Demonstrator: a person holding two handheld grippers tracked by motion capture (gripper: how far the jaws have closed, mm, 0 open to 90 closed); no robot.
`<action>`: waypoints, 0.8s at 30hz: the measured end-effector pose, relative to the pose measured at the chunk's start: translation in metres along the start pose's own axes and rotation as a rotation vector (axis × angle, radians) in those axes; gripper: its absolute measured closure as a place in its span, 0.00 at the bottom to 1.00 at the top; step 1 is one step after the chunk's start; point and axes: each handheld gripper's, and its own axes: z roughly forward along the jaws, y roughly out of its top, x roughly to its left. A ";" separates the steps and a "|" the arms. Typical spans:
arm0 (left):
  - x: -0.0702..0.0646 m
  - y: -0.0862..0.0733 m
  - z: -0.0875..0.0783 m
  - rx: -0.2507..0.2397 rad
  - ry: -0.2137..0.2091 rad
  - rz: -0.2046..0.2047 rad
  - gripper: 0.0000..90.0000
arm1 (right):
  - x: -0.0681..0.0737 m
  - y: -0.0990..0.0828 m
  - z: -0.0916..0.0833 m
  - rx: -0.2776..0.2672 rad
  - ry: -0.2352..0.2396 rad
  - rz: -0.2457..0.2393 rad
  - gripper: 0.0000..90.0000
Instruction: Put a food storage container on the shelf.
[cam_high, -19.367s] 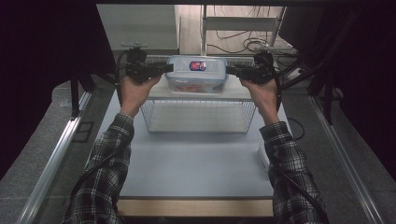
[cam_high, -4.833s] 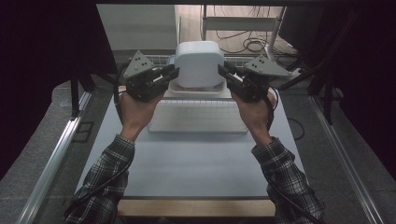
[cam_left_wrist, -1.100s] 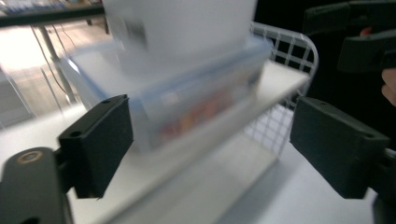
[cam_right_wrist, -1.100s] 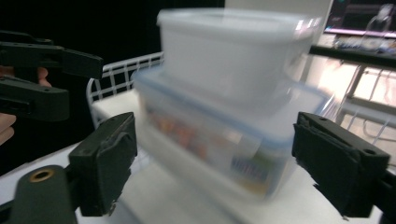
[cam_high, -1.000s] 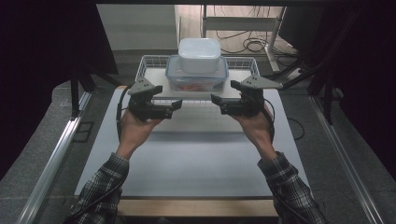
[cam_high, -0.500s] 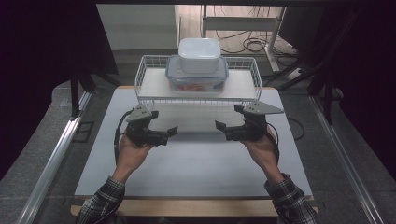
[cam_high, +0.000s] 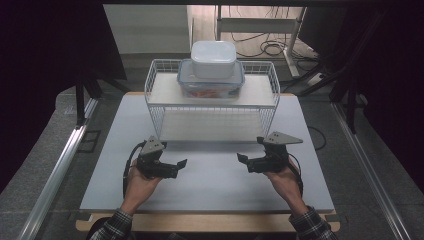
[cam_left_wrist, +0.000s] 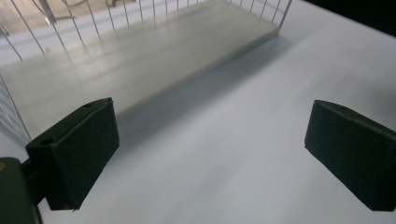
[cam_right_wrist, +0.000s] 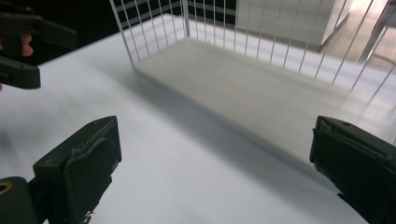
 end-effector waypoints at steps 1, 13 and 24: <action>0.000 -0.004 0.000 0.009 0.002 0.001 0.03 | 0.000 -0.005 0.000 0.013 -0.002 0.002 0.02; -0.005 -0.041 0.002 0.126 0.009 0.020 0.02 | 0.002 -0.041 -0.005 0.091 -0.002 0.002 0.02; -0.004 -0.060 0.020 0.294 -0.013 0.010 0.02 | 0.010 -0.067 0.005 0.218 0.032 -0.010 0.02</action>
